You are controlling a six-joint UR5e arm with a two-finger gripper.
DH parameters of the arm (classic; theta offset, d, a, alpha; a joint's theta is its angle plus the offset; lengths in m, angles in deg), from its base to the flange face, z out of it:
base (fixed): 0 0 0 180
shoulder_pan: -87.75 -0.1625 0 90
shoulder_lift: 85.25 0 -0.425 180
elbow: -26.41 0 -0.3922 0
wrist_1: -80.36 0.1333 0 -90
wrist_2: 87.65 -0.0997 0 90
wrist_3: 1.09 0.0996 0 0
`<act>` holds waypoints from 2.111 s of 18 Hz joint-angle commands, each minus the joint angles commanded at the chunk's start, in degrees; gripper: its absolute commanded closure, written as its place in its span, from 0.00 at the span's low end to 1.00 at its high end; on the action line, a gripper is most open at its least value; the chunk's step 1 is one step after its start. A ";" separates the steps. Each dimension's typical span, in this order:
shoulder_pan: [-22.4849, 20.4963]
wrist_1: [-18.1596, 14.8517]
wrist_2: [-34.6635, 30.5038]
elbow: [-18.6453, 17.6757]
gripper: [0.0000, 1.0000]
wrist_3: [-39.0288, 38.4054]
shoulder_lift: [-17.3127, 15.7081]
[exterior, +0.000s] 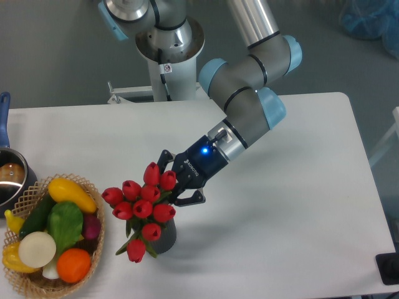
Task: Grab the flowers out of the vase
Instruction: 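Lift the gripped tulips straight up out of the black vase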
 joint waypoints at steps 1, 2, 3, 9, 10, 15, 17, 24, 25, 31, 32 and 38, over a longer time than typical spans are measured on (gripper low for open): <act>-0.35 0.00 0.00 0.00 0.68 -0.61 -0.53; -0.53 0.00 0.00 0.00 0.68 -1.23 -0.97; -0.62 0.00 0.00 0.09 0.68 -1.67 -1.58; -0.88 0.00 1.67 0.44 0.68 -5.10 -4.48; -0.80 0.00 2.19 0.35 0.68 -5.62 -4.92; -0.80 -0.17 4.92 0.44 0.68 -5.80 -6.16; -0.97 -0.17 5.27 0.70 0.68 -5.81 -6.59; -2.11 -0.18 6.42 3.07 0.68 -8.71 -7.30; -2.46 -0.18 6.50 3.42 0.68 -8.79 -7.39; -3.87 -0.18 8.97 3.87 0.68 -10.73 -8.62; -4.13 -0.18 9.31 4.04 0.68 -10.73 -8.79; -5.98 -0.26 12.92 4.13 0.68 -13.36 -10.90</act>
